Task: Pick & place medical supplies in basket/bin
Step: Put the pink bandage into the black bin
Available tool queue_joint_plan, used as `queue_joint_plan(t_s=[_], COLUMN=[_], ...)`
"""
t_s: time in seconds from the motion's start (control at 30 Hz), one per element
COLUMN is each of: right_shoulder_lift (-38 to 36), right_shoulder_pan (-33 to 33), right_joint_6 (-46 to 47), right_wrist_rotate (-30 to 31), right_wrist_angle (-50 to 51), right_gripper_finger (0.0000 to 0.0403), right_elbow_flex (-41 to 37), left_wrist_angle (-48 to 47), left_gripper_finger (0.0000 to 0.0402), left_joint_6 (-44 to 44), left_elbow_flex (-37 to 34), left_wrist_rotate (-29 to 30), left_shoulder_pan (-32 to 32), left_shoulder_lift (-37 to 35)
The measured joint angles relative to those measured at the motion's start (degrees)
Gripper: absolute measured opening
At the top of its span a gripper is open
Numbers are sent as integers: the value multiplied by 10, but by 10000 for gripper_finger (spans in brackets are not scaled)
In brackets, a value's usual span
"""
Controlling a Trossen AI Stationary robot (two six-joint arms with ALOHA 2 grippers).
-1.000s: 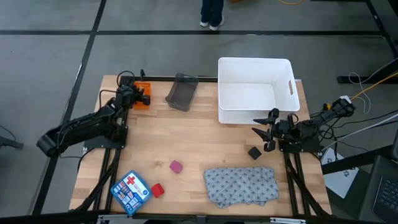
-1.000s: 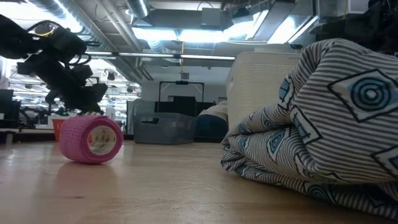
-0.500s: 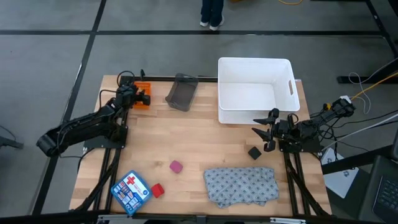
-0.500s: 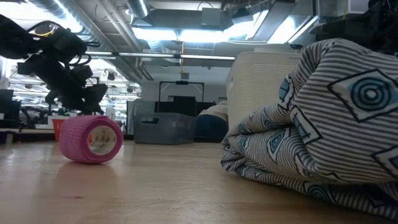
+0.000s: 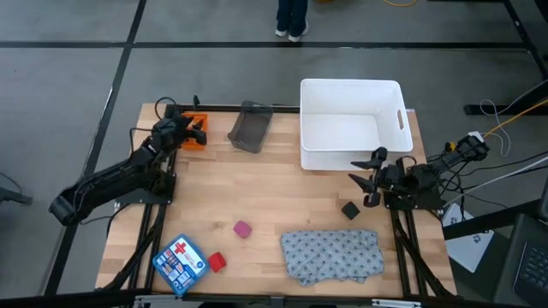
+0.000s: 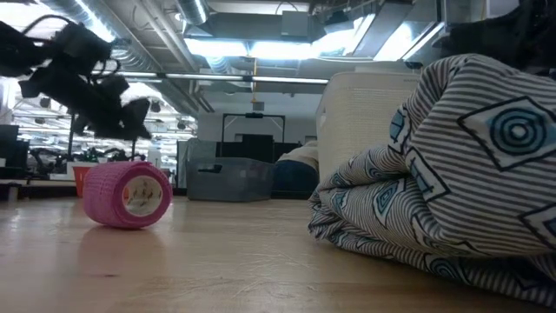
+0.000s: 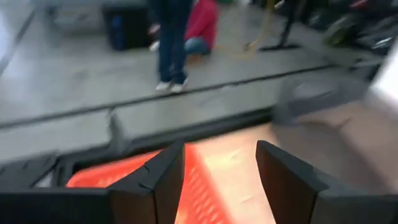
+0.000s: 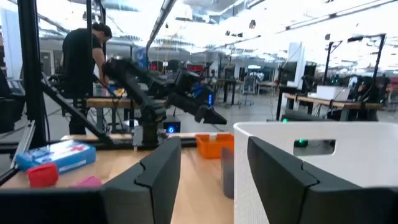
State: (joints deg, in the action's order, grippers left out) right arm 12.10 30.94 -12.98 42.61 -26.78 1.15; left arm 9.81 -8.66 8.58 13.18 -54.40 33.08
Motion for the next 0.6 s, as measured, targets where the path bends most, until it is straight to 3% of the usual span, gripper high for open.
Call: queue_joint_plan(t_s=[0.1, 0.23, 0.3, 0.43, 0.6], right_shoulder_lift=[0, 0, 0, 0, 0], right_shoulder_pan=[0, 0, 0, 0, 0], right_joint_6=[-10, -10, -10, -12, 23], right_wrist_rotate=[0, -2, -11, -61, -60], right_wrist_angle=[-15, -30, -48, -86, -84], right_gripper_finger=[187, 187, 187, 187, 187], right_elbow_flex=[0, 0, 0, 0, 0], left_wrist_angle=[46, 171, 191, 132, -22], left_gripper_finger=[185, 181, 180, 180, 180], left_joint_6=[27, 9, -1, 4, 53], left_elbow_flex=[0, 1, 11, 60, 138], left_wrist_rotate=[-75, -170, -202, -229, -228], left_shoulder_pan=[19, 55, 73, 118, 182], left_shoulder_lift=[-43, -93, -113, -149, -192])
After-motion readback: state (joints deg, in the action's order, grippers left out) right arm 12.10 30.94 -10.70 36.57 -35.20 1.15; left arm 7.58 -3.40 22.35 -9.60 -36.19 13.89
